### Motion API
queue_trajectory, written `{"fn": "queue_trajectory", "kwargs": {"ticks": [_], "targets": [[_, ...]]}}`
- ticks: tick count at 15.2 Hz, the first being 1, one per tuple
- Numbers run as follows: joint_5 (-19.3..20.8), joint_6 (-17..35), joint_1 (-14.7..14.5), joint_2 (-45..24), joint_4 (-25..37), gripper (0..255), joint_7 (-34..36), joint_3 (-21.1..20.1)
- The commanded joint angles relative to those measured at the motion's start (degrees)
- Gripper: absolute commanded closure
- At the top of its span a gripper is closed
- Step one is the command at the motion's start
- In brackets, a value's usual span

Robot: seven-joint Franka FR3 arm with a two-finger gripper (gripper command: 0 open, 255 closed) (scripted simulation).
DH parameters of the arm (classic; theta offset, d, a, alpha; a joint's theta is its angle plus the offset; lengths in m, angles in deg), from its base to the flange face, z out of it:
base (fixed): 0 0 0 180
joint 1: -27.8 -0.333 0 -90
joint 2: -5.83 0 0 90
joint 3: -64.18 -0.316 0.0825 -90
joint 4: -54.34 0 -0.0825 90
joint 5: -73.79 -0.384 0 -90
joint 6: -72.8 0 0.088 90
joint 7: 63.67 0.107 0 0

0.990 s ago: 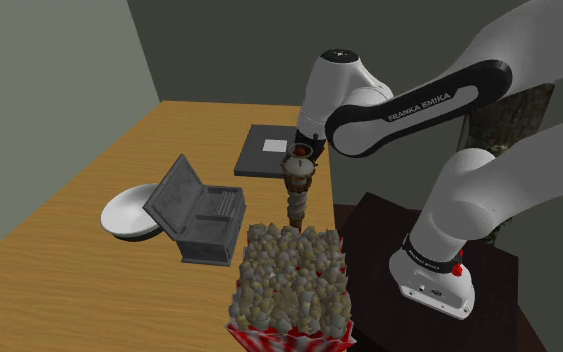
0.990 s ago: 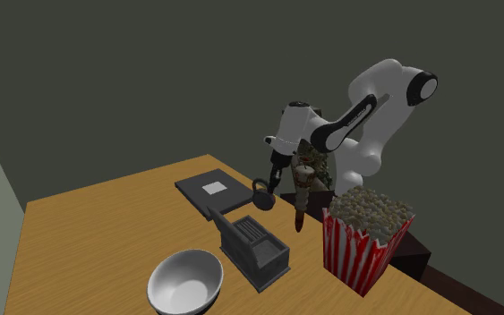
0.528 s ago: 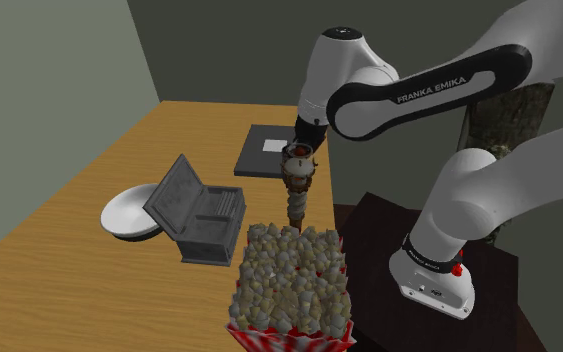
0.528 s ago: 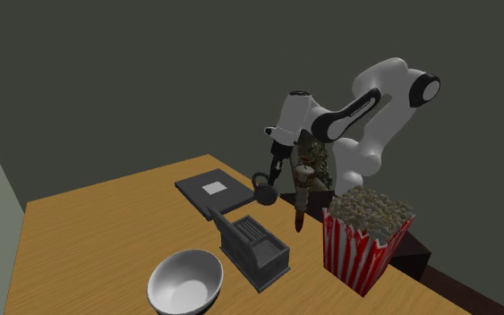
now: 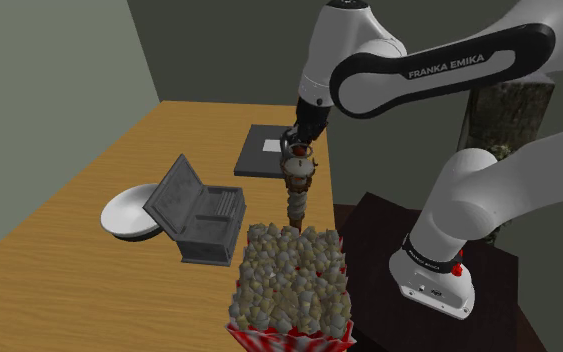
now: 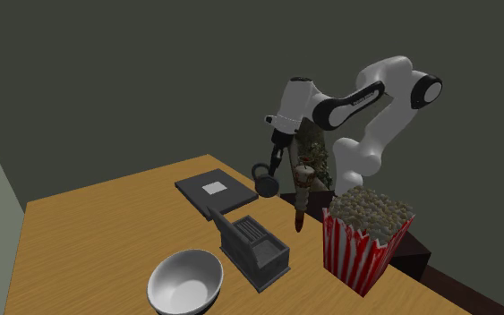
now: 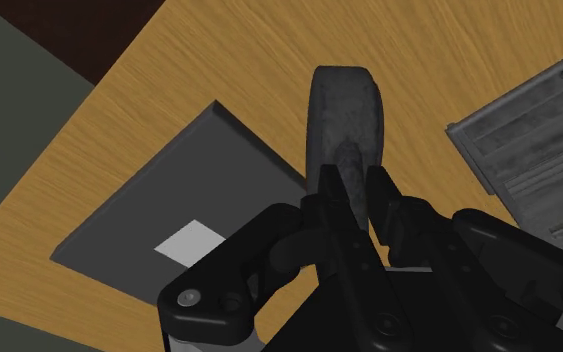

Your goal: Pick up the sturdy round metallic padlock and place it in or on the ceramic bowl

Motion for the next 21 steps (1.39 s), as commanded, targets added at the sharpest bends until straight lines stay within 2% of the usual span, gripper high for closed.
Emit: {"fn": "queue_trajectory", "kwargs": {"ticks": [1, 11, 16, 21], "targets": [[0.07, -1.73, 0.0, 0.36, 1.38, 255, 0.0, 0.1], [0.57, -9.56, 0.32, 1.01, 8.57, 255, -0.43, 0.93], [0.24, -7.91, 0.34, -8.39, 16.38, 255, 5.31, -4.66], [1.94, -7.52, 1.2, -18.19, 25.64, 255, 11.43, -10.23]]}}
